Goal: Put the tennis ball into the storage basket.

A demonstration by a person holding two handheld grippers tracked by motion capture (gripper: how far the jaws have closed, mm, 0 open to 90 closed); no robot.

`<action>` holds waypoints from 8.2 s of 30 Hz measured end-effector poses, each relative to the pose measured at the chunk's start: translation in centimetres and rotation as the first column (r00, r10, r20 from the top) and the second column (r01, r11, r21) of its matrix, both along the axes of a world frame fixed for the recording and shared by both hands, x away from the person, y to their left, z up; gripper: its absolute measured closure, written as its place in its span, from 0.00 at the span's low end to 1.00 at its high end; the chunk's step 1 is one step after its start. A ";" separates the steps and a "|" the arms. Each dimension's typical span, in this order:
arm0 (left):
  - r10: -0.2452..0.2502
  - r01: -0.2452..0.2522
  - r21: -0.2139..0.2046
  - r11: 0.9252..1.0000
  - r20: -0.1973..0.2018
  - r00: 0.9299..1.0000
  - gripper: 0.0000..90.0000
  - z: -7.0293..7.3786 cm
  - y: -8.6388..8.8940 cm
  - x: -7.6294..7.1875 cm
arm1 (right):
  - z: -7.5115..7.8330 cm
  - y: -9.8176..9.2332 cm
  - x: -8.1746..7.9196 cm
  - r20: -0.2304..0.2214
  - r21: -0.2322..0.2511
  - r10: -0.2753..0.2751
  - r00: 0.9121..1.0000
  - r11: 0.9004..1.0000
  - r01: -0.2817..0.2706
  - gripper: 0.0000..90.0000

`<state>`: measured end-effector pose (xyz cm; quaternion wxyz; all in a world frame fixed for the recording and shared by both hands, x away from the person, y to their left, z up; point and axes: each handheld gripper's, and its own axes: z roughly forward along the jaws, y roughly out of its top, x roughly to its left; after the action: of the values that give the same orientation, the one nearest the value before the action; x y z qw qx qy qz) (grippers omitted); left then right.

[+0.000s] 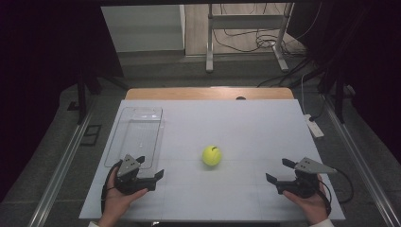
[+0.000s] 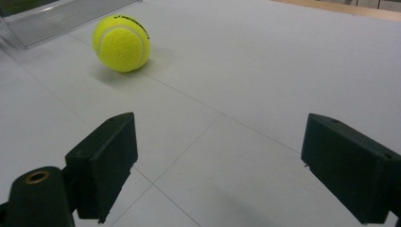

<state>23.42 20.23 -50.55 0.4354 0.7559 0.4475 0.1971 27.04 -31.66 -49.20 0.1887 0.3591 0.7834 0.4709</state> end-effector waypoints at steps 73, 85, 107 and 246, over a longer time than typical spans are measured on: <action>-0.187 0.187 0.011 0.982 -0.049 0.981 0.12 4.6 -5.9 4.4 | -0.3 -0.1 0.2 -0.009 -0.017 -0.004 1.000 1.000 0.004 0.13; -0.204 0.205 0.001 0.979 -0.054 0.977 0.12 5.2 -6.8 5.3 | -0.4 -0.1 0.2 -0.011 -0.018 -0.004 1.000 1.000 0.004 0.13; -0.263 0.264 0.006 0.965 -0.069 0.962 0.12 5.9 -9.2 6.9 | -0.5 -0.1 0.3 -0.014 -0.023 -0.003 1.000 1.000 0.003 0.13; -0.350 0.362 0.069 0.930 -0.146 0.926 0.30 4.4 -14.7 10.8 | -0.7 -0.1 0.4 -0.024 -0.027 -0.002 1.000 1.000 0.002 0.13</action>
<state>34.18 5.53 -46.12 0.3975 0.8555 0.3207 0.0857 27.47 -31.79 -49.92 0.1845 0.3629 0.7915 0.4558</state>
